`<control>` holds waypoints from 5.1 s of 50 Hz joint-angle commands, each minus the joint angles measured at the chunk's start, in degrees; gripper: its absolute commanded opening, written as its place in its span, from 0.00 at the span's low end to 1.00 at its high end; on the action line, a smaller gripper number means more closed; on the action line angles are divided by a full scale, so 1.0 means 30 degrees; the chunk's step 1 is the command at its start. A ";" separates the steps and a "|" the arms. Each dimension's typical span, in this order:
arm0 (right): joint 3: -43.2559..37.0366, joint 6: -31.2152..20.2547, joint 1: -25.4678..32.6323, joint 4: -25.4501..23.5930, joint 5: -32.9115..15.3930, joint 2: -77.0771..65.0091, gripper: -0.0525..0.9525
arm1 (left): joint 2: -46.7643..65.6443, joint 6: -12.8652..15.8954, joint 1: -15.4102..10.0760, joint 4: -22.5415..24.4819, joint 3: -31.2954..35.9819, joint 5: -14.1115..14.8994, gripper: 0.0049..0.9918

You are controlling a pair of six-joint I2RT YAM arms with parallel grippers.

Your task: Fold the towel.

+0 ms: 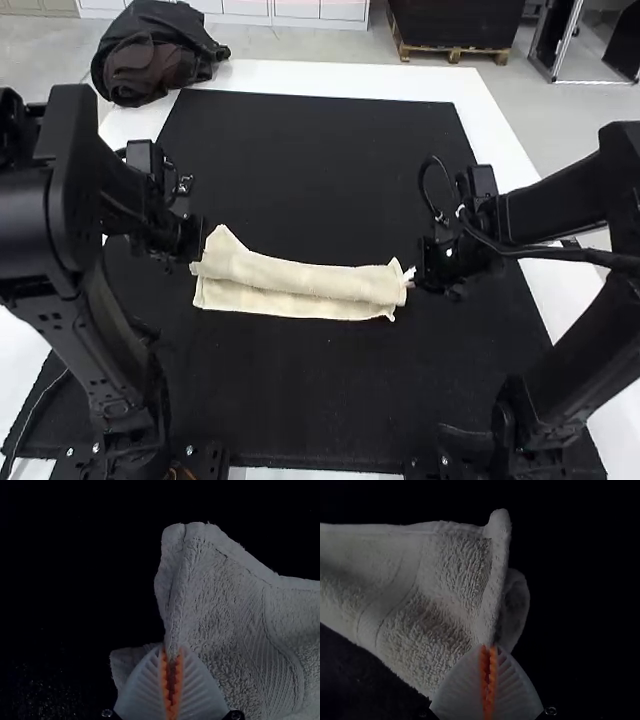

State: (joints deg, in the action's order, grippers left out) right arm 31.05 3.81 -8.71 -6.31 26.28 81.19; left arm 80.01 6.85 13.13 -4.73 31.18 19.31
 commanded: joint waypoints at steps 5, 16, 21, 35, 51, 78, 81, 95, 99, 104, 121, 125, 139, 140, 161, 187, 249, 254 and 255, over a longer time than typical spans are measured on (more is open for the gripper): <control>-0.0564 -0.0246 0.0267 0.0168 -0.0060 -0.0461 0.03 | -0.0683 0.0294 0.0283 0.0054 -0.0432 -0.0402 0.02; -0.0886 -0.0187 0.0237 0.1077 -0.0616 -0.0461 0.29 | -0.1005 0.0382 0.0195 0.0640 -0.1282 -0.0577 0.14; -0.0945 -0.0187 0.0237 0.1252 -0.0997 -0.0461 0.42 | -0.1152 0.0470 0.0195 0.0845 -0.1663 -0.0607 0.25; -0.0828 -0.0158 0.0237 0.1369 -0.0997 -0.0461 0.81 | -0.1679 0.0646 0.0283 0.1343 -0.2102 -0.0841 0.75; -0.0740 -0.0070 0.0003 0.1457 -0.0529 -0.0402 0.95 | -0.2236 -0.0145 0.0283 0.1782 -0.2131 -0.0695 0.97; -0.0447 0.0486 -0.1286 0.2805 -0.0411 0.1385 0.95 | -0.3290 -0.0233 0.0283 0.2515 -0.1838 -0.1281 0.97; -0.0388 0.0486 -0.1286 0.3010 -0.0382 0.1707 0.95 | -0.3319 -0.0204 0.0283 0.2515 -0.1780 -0.1398 0.97; 0.0286 0.0545 -0.1784 0.3098 -0.0294 0.2703 0.95 | -0.3349 -0.0233 0.0283 0.2486 -0.1516 -0.1486 0.97; 0.0520 0.0662 -0.2048 0.3098 -0.0323 0.2703 0.95 | -0.3349 -0.0263 0.0283 0.2486 -0.1516 -0.1515 0.97; 0.0637 0.0750 -0.2282 0.3098 -0.0323 0.2703 0.95 | -0.3349 -0.0233 0.0312 0.2486 -0.1487 -0.1544 0.97; 0.0725 0.1043 -0.2399 0.3098 -0.0441 0.2908 0.95 | -0.3349 -0.0233 0.0283 0.2573 -0.1516 -0.1603 0.97; 0.0725 0.1014 -0.2458 0.3127 -0.0411 0.3113 0.95 | -0.3319 -0.0233 0.0283 0.2544 -0.1516 -0.1632 0.97; 0.0842 0.1014 -0.2517 0.3186 -0.0323 0.3523 0.92 | -0.3349 -0.0233 0.0283 0.2427 -0.1516 -0.1632 0.97; 0.0842 0.1014 -0.2546 0.3215 -0.0323 0.3582 0.89 | -0.3349 -0.0233 0.0283 0.2427 -0.1487 -0.1632 0.97; 0.0754 0.1102 -0.2253 0.3010 0.0702 0.3641 0.03 | -0.3525 -0.0702 0.0342 0.2954 -0.1487 -0.2218 0.97; 0.1692 0.1395 -0.1315 0.1164 0.0819 0.1180 0.03 | -0.3935 -0.0907 0.1953 0.3277 -0.0930 -0.3009 0.97; 0.5354 0.4617 -0.6970 0.1897 0.1932 0.2791 0.03 | -0.3935 -0.0819 0.1895 0.3394 -0.1545 -0.3507 0.97; 0.5911 0.4676 -0.7673 0.2102 0.1903 0.3377 0.03 | -0.3935 -0.0819 0.1865 0.3364 -0.1545 -0.3507 0.97; 0.6028 0.4705 -0.7819 0.2131 0.1903 0.3553 0.03 | -0.3935 -0.0819 0.1865 0.3364 -0.1575 -0.3507 0.97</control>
State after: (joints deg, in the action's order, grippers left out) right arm 46.30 16.99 -29.69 -0.75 31.11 90.50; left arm 69.30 4.67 18.74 4.97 26.81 9.19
